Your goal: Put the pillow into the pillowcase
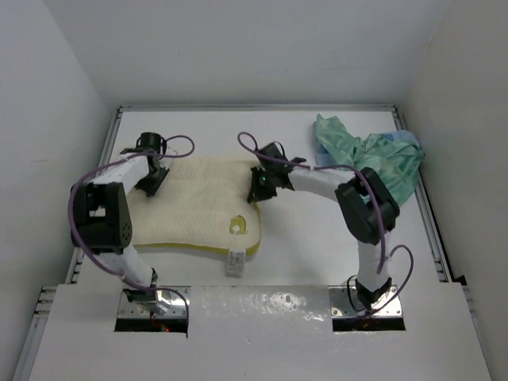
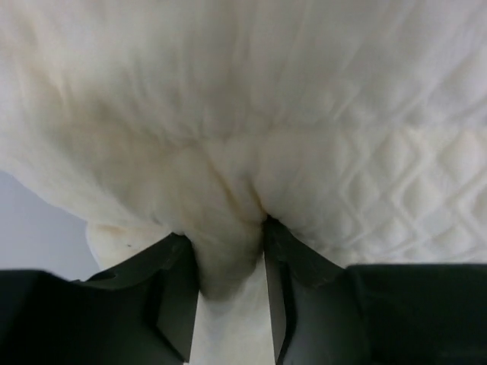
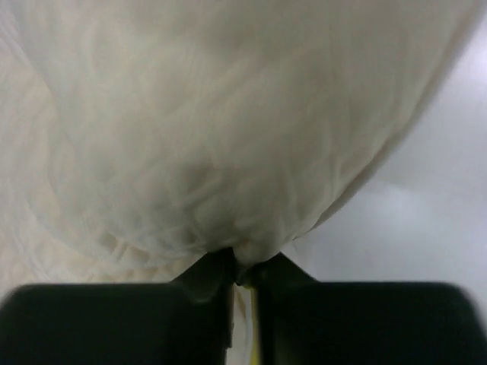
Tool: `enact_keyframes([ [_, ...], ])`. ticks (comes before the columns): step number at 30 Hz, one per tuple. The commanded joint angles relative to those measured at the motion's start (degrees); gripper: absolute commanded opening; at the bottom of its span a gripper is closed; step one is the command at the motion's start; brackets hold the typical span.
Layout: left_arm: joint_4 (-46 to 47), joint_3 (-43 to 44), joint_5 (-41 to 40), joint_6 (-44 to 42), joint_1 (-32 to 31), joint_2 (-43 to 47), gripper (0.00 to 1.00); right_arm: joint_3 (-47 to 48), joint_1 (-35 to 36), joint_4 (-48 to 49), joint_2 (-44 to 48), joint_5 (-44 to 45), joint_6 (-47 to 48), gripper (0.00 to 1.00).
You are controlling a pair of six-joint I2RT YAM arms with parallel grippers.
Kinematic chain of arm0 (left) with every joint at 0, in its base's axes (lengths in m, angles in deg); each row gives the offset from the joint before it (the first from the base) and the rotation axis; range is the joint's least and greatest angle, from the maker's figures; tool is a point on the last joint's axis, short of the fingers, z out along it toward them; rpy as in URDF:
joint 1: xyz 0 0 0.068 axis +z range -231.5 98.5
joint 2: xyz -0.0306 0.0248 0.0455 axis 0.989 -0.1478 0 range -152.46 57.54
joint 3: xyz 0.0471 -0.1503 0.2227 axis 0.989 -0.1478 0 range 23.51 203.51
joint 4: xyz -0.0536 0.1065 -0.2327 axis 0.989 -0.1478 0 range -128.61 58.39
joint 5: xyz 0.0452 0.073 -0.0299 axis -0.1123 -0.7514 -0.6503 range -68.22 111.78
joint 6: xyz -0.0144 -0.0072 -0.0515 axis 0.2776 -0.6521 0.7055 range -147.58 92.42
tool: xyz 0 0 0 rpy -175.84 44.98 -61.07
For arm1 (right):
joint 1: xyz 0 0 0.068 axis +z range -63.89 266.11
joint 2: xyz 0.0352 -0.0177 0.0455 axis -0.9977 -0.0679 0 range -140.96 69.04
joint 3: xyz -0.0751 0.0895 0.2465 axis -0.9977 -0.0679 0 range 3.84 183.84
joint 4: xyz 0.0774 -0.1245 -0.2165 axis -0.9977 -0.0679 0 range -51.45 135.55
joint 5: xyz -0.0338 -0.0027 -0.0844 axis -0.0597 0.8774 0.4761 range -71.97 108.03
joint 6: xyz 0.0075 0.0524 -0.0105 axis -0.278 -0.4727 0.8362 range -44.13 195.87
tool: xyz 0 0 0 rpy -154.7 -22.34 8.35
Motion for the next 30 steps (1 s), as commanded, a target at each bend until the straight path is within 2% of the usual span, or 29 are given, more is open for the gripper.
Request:
enact_keyframes([
  [1, 8.7, 10.4, -0.7, 2.0, 1.4, -11.8, 0.32, 22.0, -2.9, -4.6, -8.8, 6.3, 1.8, 0.14],
  [2, 6.4, 15.1, -0.9, 3.4, 2.1, -14.4, 0.4, 33.5, -4.9, -11.1, -10.2, 8.0, 5.1, 0.46],
  [3, 3.6, 20.6, 0.9, 4.8, 2.4, -16.9, 0.43, 38.4, -6.0, -14.2, -11.1, 10.0, 6.6, 0.98],
  [4, -1.5, 29.5, 2.4, 6.2, 2.7, -19.7, 0.46, 42.6, -8.1, -19.2, -11.6, 14.0, 11.0, 0.99],
  [5, -3.2, 32.2, 3.8, 6.7, 2.7, -20.1, 0.54, 47.2, -8.9, -21.6, -11.1, 17.0, 13.0, 0.99],
  [6, -4.0, 33.7, 6.0, 7.3, 2.8, -19.9, 0.57, 47.5, -9.9, -23.4, -10.0, 21.1, 14.8, 0.99],
  [7, -5.7, 34.2, 7.1, 8.0, 2.9, -18.3, 0.59, 46.4, -10.6, -24.6, -8.6, 26.1, 16.5, 0.99],
  [8, -6.2, 33.3, 8.4, 8.2, 2.9, -17.1, 0.62, 41.6, -11.9, -25.4, -5.6, 36.6, 19.5, 0.99],
  [10, -6.1, 28.2, 11.0, 8.5, 3.1, -13.5, 0.66, 34.6, -14.3, -25.5, -4.2, 48.1, 23.7, 0.99],
  [13, -5.6, 23.6, 12.3, 7.9, 3.2, -10.3, 0.75, 34.6, -17.1, -29.0, -8.8, 48.5, 30.2, 0.99],
  [14, -5.9, 23.5, 12.3, 7.8, 3.3, -9.9, 0.76, 35.7, -17.3, -29.8, -13.3, 48.7, 32.5, 0.99],
  [17, -8.4, 26.1, 12.1, 7.5, 3.3, -9.0, 0.79, 41.9, -17.5, -31.7, -20.4, 56.3, 37.7, 0.99],
  [18, -9.9, 27.9, 12.5, 7.5, 3.3, -8.3, 0.79, 43.2, -18.2, -31.3, -24.2, 58.4, 38.4, 0.98],
  [21, -11.4, 29.5, 13.6, 7.4, 3.3, -5.5, 0.8, 50.3, -19.0, -32.7, -28.6, 62.9, 38.9, 0.59],
  [22, -11.6, 29.5, 13.9, 7.4, 3.3, -4.5, 0.8, 50.5, -19.3, -32.7, -28.0, 62.4, 38.0, 0.37],
  [23, -12.0, 29.5, 14.2, 7.3, 3.3, -3.6, 0.8, 50.7, -19.2, -33.1, -27.1, 62.0, 37.4, 0.0],
  [26, -13.7, 31.2, 14.8, 7.8, 3.5, -1.0, 0.8, 50.9, -16.2, -35.3, -20.2, 58.1, 37.6, 0.0],
  [28, -14.4, 32.5, 16.6, 7.8, 4.0, -0.8, 0.8, 46.6, -8.4, -32.2, -9.4, 54.9, 41.8, 0.0],
  [29, -14.6, 33.5, 17.0, 7.9, 4.4, -0.5, 0.81, 44.4, -1.4, -30.0, -5.1, 50.5, 45.3, 0.0],
  [30, -14.6, 33.9, 16.9, 7.9, 4.4, -0.3, 0.81, 44.3, 2.1, -29.5, 3.0, 47.3, 45.6, 0.0],
])
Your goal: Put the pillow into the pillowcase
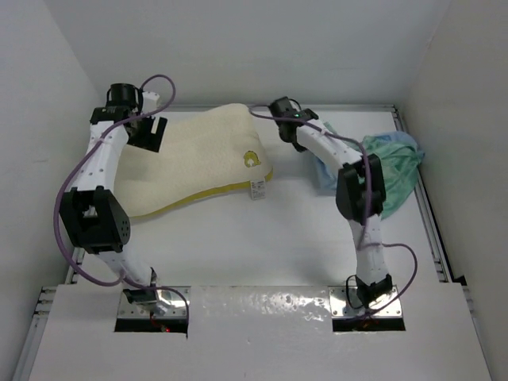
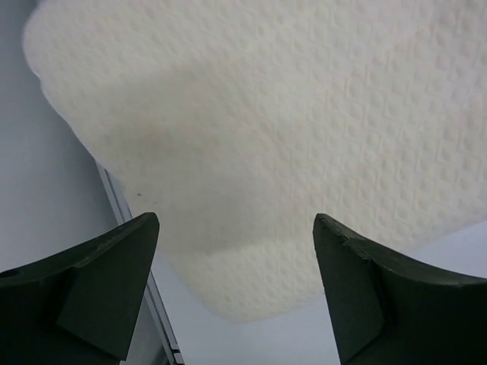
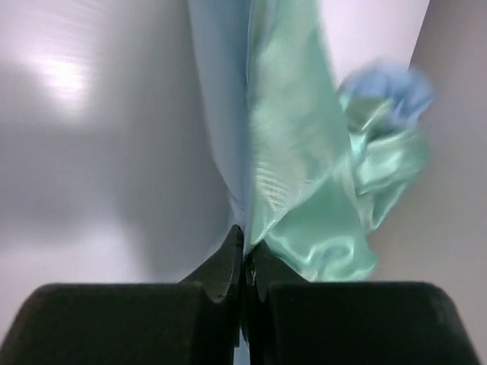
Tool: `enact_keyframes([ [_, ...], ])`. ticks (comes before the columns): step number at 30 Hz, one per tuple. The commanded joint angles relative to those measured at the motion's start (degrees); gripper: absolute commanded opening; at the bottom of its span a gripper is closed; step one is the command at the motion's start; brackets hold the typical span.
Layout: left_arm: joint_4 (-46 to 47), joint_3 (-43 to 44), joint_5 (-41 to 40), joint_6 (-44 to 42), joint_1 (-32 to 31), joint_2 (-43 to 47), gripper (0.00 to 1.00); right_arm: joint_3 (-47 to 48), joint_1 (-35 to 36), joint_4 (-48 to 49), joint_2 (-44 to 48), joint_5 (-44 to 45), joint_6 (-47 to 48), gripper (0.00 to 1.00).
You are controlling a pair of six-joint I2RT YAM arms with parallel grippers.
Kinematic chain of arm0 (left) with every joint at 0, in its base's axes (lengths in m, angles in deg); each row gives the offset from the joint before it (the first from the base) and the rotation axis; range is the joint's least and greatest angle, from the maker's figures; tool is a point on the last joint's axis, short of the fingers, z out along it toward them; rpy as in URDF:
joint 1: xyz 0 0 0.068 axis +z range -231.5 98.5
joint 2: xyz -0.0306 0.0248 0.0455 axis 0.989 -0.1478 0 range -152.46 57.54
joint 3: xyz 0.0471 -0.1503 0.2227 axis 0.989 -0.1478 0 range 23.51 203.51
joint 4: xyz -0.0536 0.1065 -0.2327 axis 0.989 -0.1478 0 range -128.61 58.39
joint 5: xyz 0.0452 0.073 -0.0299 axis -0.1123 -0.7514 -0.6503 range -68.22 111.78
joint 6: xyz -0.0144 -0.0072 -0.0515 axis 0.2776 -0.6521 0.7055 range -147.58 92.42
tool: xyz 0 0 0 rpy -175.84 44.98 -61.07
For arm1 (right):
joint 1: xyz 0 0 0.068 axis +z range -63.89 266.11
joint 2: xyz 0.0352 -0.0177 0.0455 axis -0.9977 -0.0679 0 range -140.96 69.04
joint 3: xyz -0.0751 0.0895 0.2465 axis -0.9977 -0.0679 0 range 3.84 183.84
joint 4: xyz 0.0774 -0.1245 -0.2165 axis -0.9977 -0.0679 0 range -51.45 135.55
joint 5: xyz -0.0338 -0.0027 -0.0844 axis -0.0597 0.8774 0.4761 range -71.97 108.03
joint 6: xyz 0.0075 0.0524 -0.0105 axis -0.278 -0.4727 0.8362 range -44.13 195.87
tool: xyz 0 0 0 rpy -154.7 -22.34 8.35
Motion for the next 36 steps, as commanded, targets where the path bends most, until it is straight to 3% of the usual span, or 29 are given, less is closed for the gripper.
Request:
enact_keyframes([
  [1, -0.9, 3.7, 2.3, 0.5, 0.6, 2.7, 0.81, 1.7, 19.6, 4.5, 28.3, -11.4, 5.6, 0.0],
  [3, -1.4, 5.4, 2.4, 0.0, 0.7, 2.9, 0.84, 3.9, 25.6, 5.9, 34.4, -23.1, 0.9, 0.0],
  [4, -1.5, 5.8, 2.5, -0.2, 0.7, 2.9, 0.84, 3.5, 25.8, 7.7, 40.2, -36.7, -2.1, 0.0],
  [6, -1.5, 6.9, 2.8, -0.6, 0.7, 2.9, 0.87, -4.4, 25.8, 17.4, 46.5, -42.2, -7.0, 0.0],
  [9, -1.4, 7.8, 3.8, -0.4, 0.7, 2.9, 0.89, -13.4, 23.9, 22.7, 54.5, -32.3, -6.3, 0.0],
  [10, -1.6, 8.2, 5.4, -0.4, 0.7, 3.0, 0.89, -14.6, 22.2, 22.3, 55.0, -23.4, -6.3, 0.0],
  [13, -2.0, 8.5, 9.3, -0.4, 0.7, 3.6, 0.92, -17.5, 13.7, 17.2, 50.2, -9.4, -9.0, 0.0],
  [17, -2.3, 8.8, 11.5, -1.5, 0.6, 3.6, 0.92, -8.5, 10.5, 5.5, 38.0, -7.6, -8.9, 0.0],
  [19, -2.1, 8.8, 12.2, -2.8, 0.4, 3.6, 0.92, -4.2, 10.5, 4.2, 32.9, -8.0, -10.2, 0.0],
  [22, -2.0, 9.6, 12.5, -4.0, -0.4, 2.7, 0.92, 10.3, 8.2, 1.0, 19.7, -6.4, -13.7, 0.02],
  [23, -2.4, 10.2, 12.6, -4.3, -0.7, 2.2, 0.92, 22.4, 5.2, -3.8, 10.7, -7.4, -17.0, 0.19],
  [26, -3.7, 11.9, 14.3, -4.1, -1.4, 1.1, 0.92, 35.2, 1.9, -10.1, 2.0, -11.0, -18.8, 0.99],
  [28, -4.3, 11.6, 15.3, -4.1, -1.8, 1.0, 0.92, 27.3, 3.7, -7.8, 8.0, -13.6, -18.1, 0.99],
  [29, -4.4, 11.2, 15.5, -4.2, -1.9, 1.1, 0.92, 12.9, 4.6, -1.0, 12.3, -13.8, -16.3, 0.99],
  [30, -4.7, 10.2, 16.2, -4.4, -2.0, 1.1, 0.92, 5.5, 5.2, 2.6, 21.1, -13.5, -15.8, 0.99],
  [33, -5.8, 9.2, 16.1, -5.2, -2.4, 1.0, 0.92, -11.4, 3.9, 6.3, 33.9, -19.7, -19.6, 0.97],
  [34, -5.9, 9.0, 15.7, -5.0, -2.4, 1.3, 0.92, -14.5, 3.8, 6.3, 36.3, -21.5, -19.9, 0.77],
  [35, -5.9, 8.7, 15.1, -4.9, -2.3, 1.4, 0.92, -20.7, 4.0, 6.0, 38.2, -24.0, -20.3, 0.48],
  [36, -5.8, 8.1, 14.2, -4.9, -2.3, 1.7, 0.92, -24.2, 4.2, 5.9, 40.0, -26.9, -21.0, 0.13],
])
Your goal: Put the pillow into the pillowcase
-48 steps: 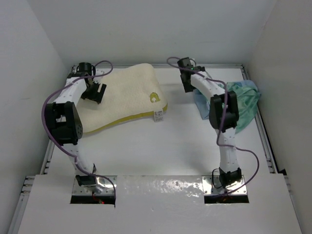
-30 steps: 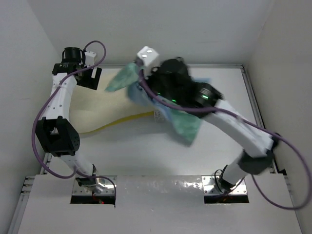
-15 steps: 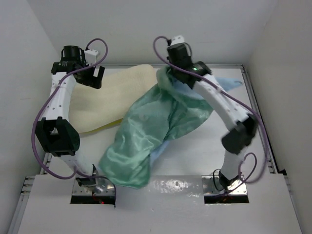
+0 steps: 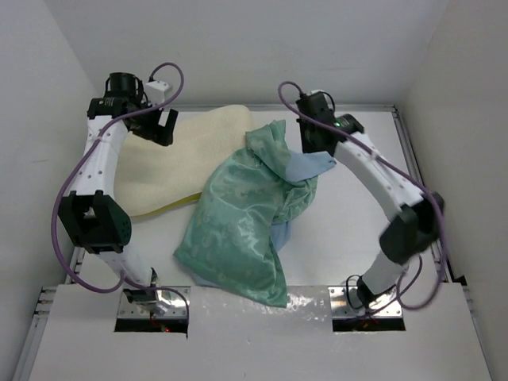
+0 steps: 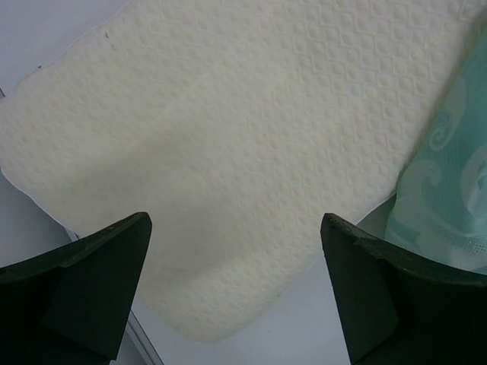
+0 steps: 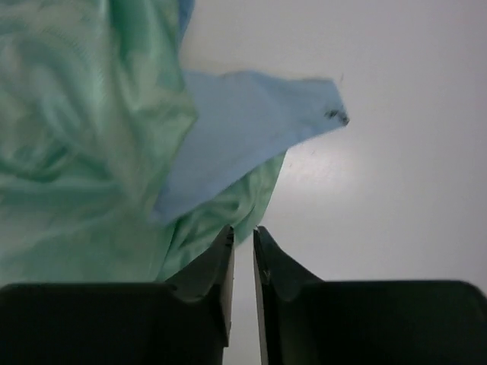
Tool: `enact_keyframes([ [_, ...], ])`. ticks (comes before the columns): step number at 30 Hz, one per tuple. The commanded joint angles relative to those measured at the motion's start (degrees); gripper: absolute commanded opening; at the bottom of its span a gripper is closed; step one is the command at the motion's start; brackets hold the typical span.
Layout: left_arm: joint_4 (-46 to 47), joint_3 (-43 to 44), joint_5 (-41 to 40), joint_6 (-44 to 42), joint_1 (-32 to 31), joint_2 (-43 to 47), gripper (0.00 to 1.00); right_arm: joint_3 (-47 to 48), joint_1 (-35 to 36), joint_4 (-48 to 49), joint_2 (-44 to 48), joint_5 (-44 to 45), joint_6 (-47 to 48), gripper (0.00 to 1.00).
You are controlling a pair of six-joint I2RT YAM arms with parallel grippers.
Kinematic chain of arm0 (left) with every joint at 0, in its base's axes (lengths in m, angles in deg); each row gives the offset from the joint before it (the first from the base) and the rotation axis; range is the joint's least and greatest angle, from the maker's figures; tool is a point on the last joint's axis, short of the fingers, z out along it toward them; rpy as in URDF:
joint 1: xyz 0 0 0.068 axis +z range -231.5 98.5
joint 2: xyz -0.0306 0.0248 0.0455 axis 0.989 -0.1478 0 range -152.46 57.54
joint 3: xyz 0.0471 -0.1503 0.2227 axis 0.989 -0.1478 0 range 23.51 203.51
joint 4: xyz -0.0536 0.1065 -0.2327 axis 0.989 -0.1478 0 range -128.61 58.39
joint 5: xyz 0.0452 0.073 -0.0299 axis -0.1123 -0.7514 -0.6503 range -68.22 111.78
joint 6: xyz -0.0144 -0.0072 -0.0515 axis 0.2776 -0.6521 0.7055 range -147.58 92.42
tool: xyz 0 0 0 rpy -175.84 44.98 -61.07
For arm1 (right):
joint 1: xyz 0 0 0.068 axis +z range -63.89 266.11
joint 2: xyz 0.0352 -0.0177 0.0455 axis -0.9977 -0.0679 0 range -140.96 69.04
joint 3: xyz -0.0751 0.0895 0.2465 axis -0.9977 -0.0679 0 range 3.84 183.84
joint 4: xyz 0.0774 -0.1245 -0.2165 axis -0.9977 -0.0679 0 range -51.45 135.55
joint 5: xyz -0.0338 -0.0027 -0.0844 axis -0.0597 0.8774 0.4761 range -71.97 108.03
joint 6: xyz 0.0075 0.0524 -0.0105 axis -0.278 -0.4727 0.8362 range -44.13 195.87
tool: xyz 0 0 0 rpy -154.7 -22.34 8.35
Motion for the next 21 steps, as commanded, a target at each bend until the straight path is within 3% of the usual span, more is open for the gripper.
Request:
enact_keyframes([
  [1, -0.4, -1.0, -0.5, -0.9, -0.4, 1.5, 0.92, -10.8, 3.0, 4.0, 11.5, -13.5, -2.5, 0.11],
  [2, -0.4, -1.3, -0.9, -0.9, -0.3, 1.9, 0.92, -18.9, 5.3, 5.8, 13.1, -15.9, -1.0, 0.14],
  [3, -0.3, -1.9, -1.6, -1.0, -0.4, 2.6, 0.92, -23.0, 8.2, 7.1, 14.8, -17.2, 1.2, 0.38],
  [4, -0.3, -2.3, -2.1, -1.4, -0.3, 2.9, 0.92, -30.4, 16.0, 8.3, 17.8, -17.8, 5.3, 0.52],
  [7, -0.2, -4.5, -4.4, -1.8, -0.3, 3.8, 0.92, -39.8, 28.8, 15.5, 21.2, -19.3, 7.9, 0.95],
  [13, -0.5, -6.5, -5.0, -0.4, -0.2, 3.9, 0.92, -45.8, 41.1, 17.2, 16.1, -16.6, 3.2, 0.95],
  [18, 0.1, -8.7, -6.7, -0.1, -0.2, 4.9, 0.92, -55.5, 43.6, 32.2, 9.2, -13.4, -4.1, 0.92],
  [19, 0.2, -9.0, -6.8, -0.2, -0.1, 5.5, 0.92, -56.9, 43.7, 34.7, 7.8, -15.5, -5.1, 0.86],
  [20, 0.3, -9.5, -6.9, -0.2, -0.2, 5.8, 0.92, -57.5, 43.7, 36.9, 6.4, -16.5, -6.6, 0.74],
  [21, 0.5, -10.1, -7.0, -0.4, -0.2, 6.6, 0.92, -56.9, 43.7, 36.8, 5.5, -17.2, -6.9, 0.43],
])
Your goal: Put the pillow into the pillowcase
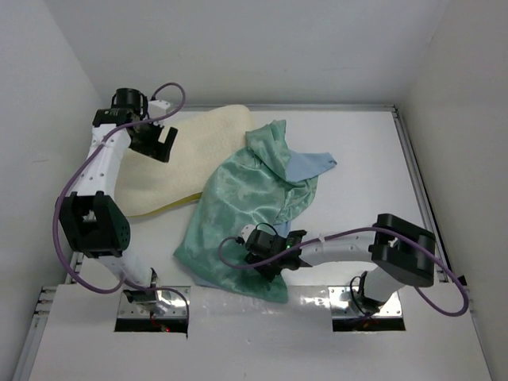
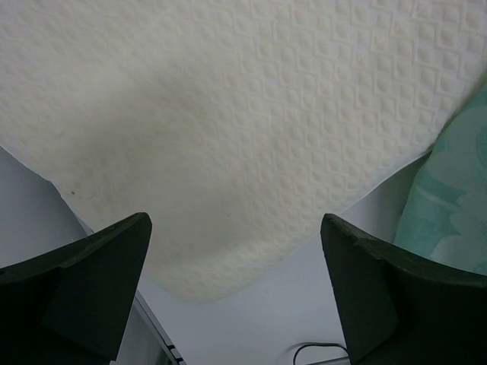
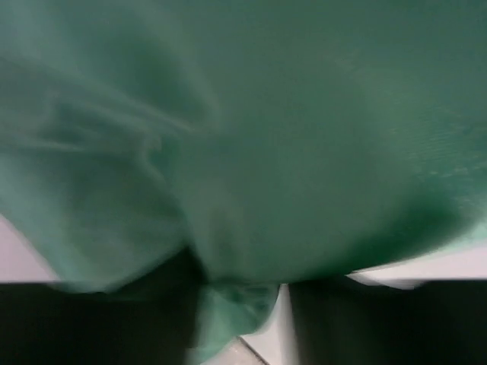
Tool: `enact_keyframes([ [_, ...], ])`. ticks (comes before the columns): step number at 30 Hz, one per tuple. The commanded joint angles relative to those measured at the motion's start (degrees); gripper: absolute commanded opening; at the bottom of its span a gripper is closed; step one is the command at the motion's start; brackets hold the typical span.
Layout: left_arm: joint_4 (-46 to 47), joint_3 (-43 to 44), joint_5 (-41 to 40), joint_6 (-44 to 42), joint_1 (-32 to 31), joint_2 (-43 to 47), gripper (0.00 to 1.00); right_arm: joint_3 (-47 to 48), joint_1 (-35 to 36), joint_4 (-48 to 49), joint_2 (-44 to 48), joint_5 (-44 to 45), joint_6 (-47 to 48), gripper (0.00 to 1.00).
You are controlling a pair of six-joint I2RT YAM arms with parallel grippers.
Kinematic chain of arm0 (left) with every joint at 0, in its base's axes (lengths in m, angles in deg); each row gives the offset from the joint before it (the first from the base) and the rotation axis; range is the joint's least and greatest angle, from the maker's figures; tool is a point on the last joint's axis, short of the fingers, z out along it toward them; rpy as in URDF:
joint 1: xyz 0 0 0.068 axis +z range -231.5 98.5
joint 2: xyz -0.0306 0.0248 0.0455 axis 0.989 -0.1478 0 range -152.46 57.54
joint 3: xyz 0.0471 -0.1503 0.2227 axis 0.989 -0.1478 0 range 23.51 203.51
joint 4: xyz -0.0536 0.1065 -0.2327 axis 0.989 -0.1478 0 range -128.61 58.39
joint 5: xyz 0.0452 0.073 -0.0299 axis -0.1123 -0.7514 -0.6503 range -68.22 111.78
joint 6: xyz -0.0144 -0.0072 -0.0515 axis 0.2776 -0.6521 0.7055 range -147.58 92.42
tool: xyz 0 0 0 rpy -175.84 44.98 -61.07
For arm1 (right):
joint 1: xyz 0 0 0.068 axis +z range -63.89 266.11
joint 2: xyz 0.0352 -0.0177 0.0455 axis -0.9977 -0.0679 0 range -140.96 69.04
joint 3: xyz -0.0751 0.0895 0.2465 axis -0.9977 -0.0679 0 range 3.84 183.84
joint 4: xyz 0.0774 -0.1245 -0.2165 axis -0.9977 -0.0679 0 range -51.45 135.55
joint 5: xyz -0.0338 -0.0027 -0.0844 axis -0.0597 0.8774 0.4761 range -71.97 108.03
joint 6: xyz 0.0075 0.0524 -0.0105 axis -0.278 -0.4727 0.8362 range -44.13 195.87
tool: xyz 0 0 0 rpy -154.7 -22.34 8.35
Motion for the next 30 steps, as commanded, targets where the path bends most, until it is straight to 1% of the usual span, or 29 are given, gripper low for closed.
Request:
enact_keyframes([
  [1, 1.5, -1.1, -1.1, -0.3, -0.2, 4.9, 0.92, -1.1, 0.5, 6.9, -5.1, -0.4, -4.2, 0.28],
  [2, 1.7, -1.5, -1.4, -0.4, -0.2, 5.4, 0.92, -0.1, 0.7, 6.0, -4.8, -0.3, -3.5, 0.13],
  [3, 2.2, -2.0, -1.9, -0.5, -0.1, 6.3, 0.92, 1.1, 0.8, 4.4, -4.1, 0.4, -2.8, 0.0],
  [6, 2.9, -1.9, -2.0, -0.1, 0.2, 7.5, 0.92, 10.6, 0.9, -4.8, 0.4, 3.4, 2.4, 0.0],
  [7, 3.0, -1.6, -2.0, 0.2, 0.2, 7.5, 0.92, 19.3, 0.9, -11.5, 2.8, 5.2, 5.4, 0.0],
  [9, 3.0, 0.3, -1.9, 0.9, 0.8, 7.4, 0.92, 30.0, 0.9, -17.2, 5.3, 7.0, 7.6, 0.0],
  [10, 2.8, 1.1, -1.9, 1.1, 0.9, 7.2, 0.92, 39.9, 0.9, -19.6, 8.5, 7.8, 9.6, 0.0],
  [11, 2.3, 2.9, -1.6, 1.1, 1.0, 6.9, 0.92, 43.8, 0.9, -19.6, 10.5, 9.3, 10.4, 0.0],
  [12, 2.0, 4.6, -1.5, 1.0, 1.0, 6.8, 0.92, 49.0, 0.9, -16.8, 14.6, 10.9, 11.9, 0.0],
  [15, 1.4, 7.7, -0.8, 1.0, 1.0, 6.3, 0.92, 53.0, 0.9, -10.9, 19.4, 19.5, 14.8, 0.0],
  [16, 1.3, 8.5, -0.5, 1.2, 1.0, 6.2, 0.92, 53.4, 0.9, -9.5, 20.9, 24.6, 15.7, 0.0],
  [18, 1.1, 10.1, 0.2, 1.4, 1.1, 5.8, 0.92, 53.1, 0.9, -4.8, 21.2, 29.3, 20.6, 0.0],
  [19, 1.0, 11.7, 1.4, 1.3, 1.1, 5.1, 0.92, 53.1, 0.8, -2.9, 20.1, 34.2, 22.4, 0.0],
  [21, 0.8, 13.4, 2.9, 1.2, 1.0, 4.1, 0.92, 54.8, -0.2, 0.4, 17.3, 38.3, 29.1, 0.0],
  [22, 0.5, 15.4, 3.7, 1.2, 0.9, 3.7, 0.92, 56.3, -1.2, 0.4, 15.4, 39.9, 30.2, 0.0],
  [23, -0.6, 16.4, 5.7, 0.8, 0.6, 2.3, 0.92, 58.0, -5.3, -0.2, 11.1, 41.3, 29.7, 0.0],
  [24, -1.2, 18.6, 6.7, 0.7, 0.3, 1.5, 0.92, 62.4, -8.2, -4.4, 8.7, 41.0, 27.8, 0.0],
  [25, -1.7, 19.5, 7.8, 0.5, 0.3, 0.9, 0.91, 64.8, -11.3, -7.2, 6.6, 40.0, 25.0, 0.0],
  [26, -2.7, 20.3, 9.6, 0.4, 0.0, -0.4, 0.9, 66.7, -17.8, -9.7, 2.5, 38.6, 22.7, 0.0],
  [27, -3.2, 21.4, 10.4, 0.2, -0.2, -1.0, 0.89, 69.2, -21.0, -13.1, 0.5, 35.6, 17.5, 0.0],
  [28, -3.9, 21.7, 11.9, 0.0, -0.7, -1.8, 0.89, 70.4, -23.5, -14.5, -1.7, 33.9, 15.9, 0.0],
  [29, -4.0, 21.8, 12.4, -0.1, -1.0, -2.1, 0.89, 72.0, -28.2, -15.9, -4.2, 32.5, 14.8, 0.0],
  [30, -4.1, 21.3, 12.6, 0.0, -1.4, -2.5, 0.89, 77.7, -30.6, -20.5, -11.0, 29.5, 11.8, 0.0],
])
